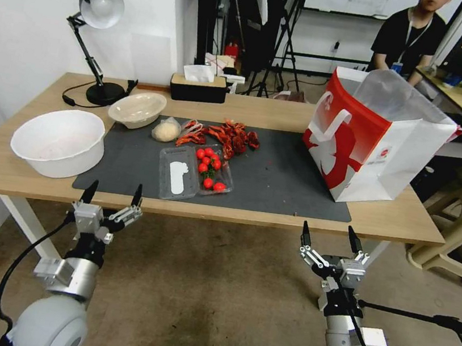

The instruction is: Pick up the trash from the table and place it into the takeout bag.

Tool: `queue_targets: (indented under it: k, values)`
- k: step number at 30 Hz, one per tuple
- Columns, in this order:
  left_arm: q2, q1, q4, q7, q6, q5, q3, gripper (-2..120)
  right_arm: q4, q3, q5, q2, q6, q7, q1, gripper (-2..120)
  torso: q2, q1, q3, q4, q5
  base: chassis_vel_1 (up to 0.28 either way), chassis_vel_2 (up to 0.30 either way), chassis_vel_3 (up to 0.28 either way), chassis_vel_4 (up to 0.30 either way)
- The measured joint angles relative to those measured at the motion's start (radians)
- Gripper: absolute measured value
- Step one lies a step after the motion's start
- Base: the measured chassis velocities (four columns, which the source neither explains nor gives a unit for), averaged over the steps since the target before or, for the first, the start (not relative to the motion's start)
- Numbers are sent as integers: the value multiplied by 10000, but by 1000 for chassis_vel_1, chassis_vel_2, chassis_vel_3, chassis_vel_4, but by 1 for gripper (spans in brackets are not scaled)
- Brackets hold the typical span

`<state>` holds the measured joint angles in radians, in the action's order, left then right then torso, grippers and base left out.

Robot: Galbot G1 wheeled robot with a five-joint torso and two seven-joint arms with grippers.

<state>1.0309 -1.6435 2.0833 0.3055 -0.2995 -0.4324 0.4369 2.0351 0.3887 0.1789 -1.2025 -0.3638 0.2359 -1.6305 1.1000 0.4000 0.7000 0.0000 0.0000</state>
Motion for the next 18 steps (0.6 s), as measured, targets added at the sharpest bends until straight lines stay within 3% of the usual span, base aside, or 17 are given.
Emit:
queue_targets:
  k: [7, 18]
  values:
    - [72, -350, -272, -642, -269, -159, 268, 100, 18, 42, 0, 30, 31, 9, -46, 100, 0, 0, 0, 1, 1, 0, 0, 0, 0]
    - [117, -440, -523, -952, -443, -190, 378, 100, 18, 77, 2, 54, 31, 10, -55, 100, 0, 0, 0, 0, 0, 0, 0, 0, 0]
